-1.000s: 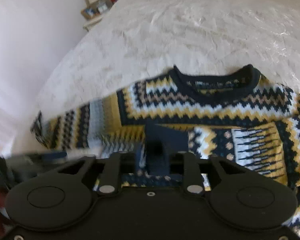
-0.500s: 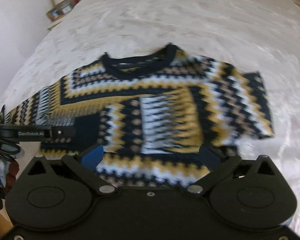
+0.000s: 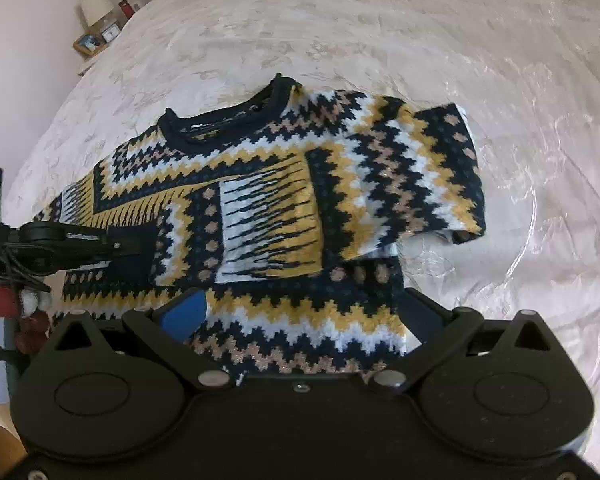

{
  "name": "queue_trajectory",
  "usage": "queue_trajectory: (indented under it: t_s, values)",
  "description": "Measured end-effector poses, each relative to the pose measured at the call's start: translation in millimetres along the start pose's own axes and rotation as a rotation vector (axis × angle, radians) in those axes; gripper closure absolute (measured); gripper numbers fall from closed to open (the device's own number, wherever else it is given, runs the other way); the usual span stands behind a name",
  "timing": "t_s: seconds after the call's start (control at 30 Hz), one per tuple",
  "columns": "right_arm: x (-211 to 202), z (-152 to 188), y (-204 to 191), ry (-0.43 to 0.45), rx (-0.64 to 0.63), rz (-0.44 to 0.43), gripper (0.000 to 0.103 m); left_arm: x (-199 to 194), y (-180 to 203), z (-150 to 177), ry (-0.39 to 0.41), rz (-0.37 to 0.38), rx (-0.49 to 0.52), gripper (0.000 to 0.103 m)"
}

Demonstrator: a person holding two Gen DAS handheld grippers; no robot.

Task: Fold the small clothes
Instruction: 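Grasp the other sleeve cuff with the left gripper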

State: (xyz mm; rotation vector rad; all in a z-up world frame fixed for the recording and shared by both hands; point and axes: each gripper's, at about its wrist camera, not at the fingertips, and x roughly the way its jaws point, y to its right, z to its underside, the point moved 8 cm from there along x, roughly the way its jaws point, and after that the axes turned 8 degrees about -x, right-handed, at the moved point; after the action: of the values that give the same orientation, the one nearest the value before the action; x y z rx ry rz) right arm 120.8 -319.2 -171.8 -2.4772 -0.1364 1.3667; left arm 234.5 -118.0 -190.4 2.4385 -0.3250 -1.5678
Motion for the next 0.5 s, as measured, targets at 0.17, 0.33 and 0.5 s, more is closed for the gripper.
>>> queue_trajectory:
  t_s: [0.17,0.33,0.5]
  values:
    - [-3.0,-3.6,14.7,0.018,0.035,0.009,0.001,-62.3,14.2,-25.8,0.132,0.059,0.059,0.095]
    - [-4.0,-8.5,34.5,0.030,0.086,0.031,0.001,-105.3,0.0,-58.7,0.241,0.049,0.084,0.095]
    - [1.5,-19.1,53.7,0.039,0.143,0.049,0.001,-90.8,-34.1,-75.4,0.221,-0.044,0.083,0.095]
